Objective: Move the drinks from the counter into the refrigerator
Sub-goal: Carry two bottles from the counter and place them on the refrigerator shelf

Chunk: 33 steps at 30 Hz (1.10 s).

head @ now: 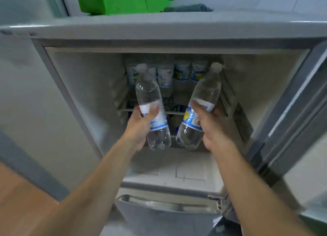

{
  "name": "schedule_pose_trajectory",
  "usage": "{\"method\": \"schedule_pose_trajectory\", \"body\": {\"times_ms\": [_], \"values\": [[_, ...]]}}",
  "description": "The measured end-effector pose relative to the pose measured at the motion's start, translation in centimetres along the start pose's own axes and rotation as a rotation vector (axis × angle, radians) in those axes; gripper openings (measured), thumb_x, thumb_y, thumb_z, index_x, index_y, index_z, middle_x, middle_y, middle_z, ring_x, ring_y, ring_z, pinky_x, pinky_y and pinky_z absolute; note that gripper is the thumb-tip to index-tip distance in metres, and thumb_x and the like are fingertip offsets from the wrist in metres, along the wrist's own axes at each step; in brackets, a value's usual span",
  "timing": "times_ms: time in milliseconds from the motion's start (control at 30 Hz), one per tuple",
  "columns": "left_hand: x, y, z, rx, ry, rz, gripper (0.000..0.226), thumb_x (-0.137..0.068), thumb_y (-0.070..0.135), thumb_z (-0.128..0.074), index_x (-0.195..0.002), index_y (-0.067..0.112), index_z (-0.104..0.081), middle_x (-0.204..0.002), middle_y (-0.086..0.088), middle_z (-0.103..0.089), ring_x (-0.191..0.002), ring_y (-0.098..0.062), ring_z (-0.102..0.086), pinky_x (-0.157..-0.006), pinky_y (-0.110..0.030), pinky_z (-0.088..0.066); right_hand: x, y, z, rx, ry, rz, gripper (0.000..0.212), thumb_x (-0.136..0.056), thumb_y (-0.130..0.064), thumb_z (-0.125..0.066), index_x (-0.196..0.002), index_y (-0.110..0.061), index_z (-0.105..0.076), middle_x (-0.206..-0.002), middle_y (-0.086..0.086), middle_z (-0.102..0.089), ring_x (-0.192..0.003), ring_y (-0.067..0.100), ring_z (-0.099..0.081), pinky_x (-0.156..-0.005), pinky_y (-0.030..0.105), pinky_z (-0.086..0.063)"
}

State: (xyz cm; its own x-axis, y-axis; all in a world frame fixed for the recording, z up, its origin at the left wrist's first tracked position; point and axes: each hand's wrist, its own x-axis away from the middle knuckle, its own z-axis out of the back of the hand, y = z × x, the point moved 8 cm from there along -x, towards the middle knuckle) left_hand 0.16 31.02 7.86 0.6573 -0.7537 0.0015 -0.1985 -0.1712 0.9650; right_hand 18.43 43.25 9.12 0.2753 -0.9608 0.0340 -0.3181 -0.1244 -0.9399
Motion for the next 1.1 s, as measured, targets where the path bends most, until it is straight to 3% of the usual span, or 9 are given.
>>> {"method": "schedule_pose_trajectory", "body": {"times_ms": [67,200,300,400,600,800,900,1000,1100], "values": [[-2.7,0.8,-0.7,-0.022,0.019,-0.052,0.074,-0.065,0.044,-0.085,-0.126,0.014,-0.056,-0.112,-0.009,-0.073,-0.095,-0.022,-0.073,-0.080,-0.039,-0.060,-2.2,-1.1,-0.7,0.003,0.030,0.083,0.035,-0.081,-0.017,-0.080,-0.109,-0.025,-0.061,-0.103,-0.003,-0.071,-0.091,0.012,-0.071,-0.079,0.032,-0.059],[-7.5,2.4,-3.3,-0.111,-0.057,-0.203,0.046,-0.081,0.024,-0.079,-0.118,0.030,-0.052,-0.115,0.004,-0.067,-0.104,-0.011,-0.068,-0.085,-0.029,-0.058,-5.7,-3.0,-2.0,0.106,0.076,0.259,0.045,-0.085,-0.017,-0.077,-0.120,-0.029,-0.051,-0.110,-0.012,-0.064,-0.091,-0.011,-0.064,-0.076,0.011,-0.052],[-10.3,3.8,-4.7,-0.212,-0.082,-0.312,0.050,-0.088,0.017,-0.073,-0.129,0.028,-0.046,-0.120,0.006,-0.063,-0.104,-0.003,-0.064,-0.081,-0.016,-0.055,-8.0,-3.7,-3.3,0.219,0.047,0.361,0.066,-0.087,-0.015,-0.074,-0.143,-0.019,-0.039,-0.136,0.000,-0.057,-0.120,0.009,-0.058,-0.095,0.022,-0.050],[-12.2,4.5,-4.9,-0.286,-0.069,-0.365,0.061,-0.088,0.012,-0.072,-0.140,0.011,-0.038,-0.127,-0.002,-0.058,-0.110,-0.013,-0.061,-0.090,-0.024,-0.052,-10.3,-3.5,-4.4,0.257,0.043,0.408,0.069,-0.086,-0.012,-0.074,-0.143,-0.016,-0.036,-0.138,0.003,-0.053,-0.124,0.015,-0.055,-0.102,0.031,-0.049],[-14.6,5.7,-0.7,-0.376,0.124,-0.510,0.067,-0.083,0.007,-0.075,-0.140,0.007,-0.039,-0.122,0.001,-0.054,-0.108,-0.011,-0.055,-0.083,-0.005,-0.047,-14.2,-1.6,-6.8,0.279,0.049,0.393,0.075,-0.087,-0.012,-0.075,-0.147,-0.014,-0.031,-0.125,-0.004,-0.052,-0.105,0.005,-0.055,-0.074,0.007,-0.047],[-17.1,5.7,3.3,-0.434,0.276,-0.467,0.074,-0.083,0.013,-0.077,-0.145,0.004,-0.037,-0.143,-0.015,-0.048,-0.132,-0.027,-0.048,-0.109,-0.045,-0.042,-17.2,-0.4,-10.8,0.331,0.020,0.393,0.086,-0.086,-0.008,-0.075,-0.152,-0.009,-0.021,-0.148,0.012,-0.043,-0.131,0.017,-0.044,-0.100,0.016,-0.038],[-17.2,5.9,3.4,-0.496,0.293,-0.458,0.078,-0.084,0.017,-0.075,-0.148,0.007,-0.032,-0.148,-0.013,-0.044,-0.137,-0.027,-0.043,-0.113,-0.044,-0.038,-17.7,-0.4,-11.6,0.366,0.033,0.420,0.093,-0.083,-0.010,-0.078,-0.154,-0.007,-0.018,-0.154,0.013,-0.034,-0.136,0.017,-0.037,-0.096,0.006,-0.028],[-16.0,6.5,3.2,-0.581,0.330,-0.519,0.086,-0.082,0.015,-0.077,-0.152,0.008,-0.027,-0.150,-0.011,-0.042,-0.139,-0.024,-0.040,-0.111,-0.029,-0.034,-17.2,0.0,-11.3,0.384,0.007,0.417,0.094,-0.080,-0.013,-0.081,-0.153,-0.012,-0.021,-0.151,0.007,-0.040,-0.137,0.019,-0.041,-0.105,0.019,-0.036],[-15.0,6.5,3.3,-0.777,0.392,-0.547,0.085,-0.081,0.024,-0.076,-0.151,0.011,-0.029,-0.146,-0.012,-0.046,-0.136,-0.024,-0.044,-0.110,-0.035,-0.039,-16.3,0.8,-9.8,0.572,0.015,0.420,0.091,-0.078,-0.029,-0.083,-0.150,-0.018,-0.029,-0.146,0.002,-0.046,-0.134,0.019,-0.046,-0.110,0.035,-0.041]]}}
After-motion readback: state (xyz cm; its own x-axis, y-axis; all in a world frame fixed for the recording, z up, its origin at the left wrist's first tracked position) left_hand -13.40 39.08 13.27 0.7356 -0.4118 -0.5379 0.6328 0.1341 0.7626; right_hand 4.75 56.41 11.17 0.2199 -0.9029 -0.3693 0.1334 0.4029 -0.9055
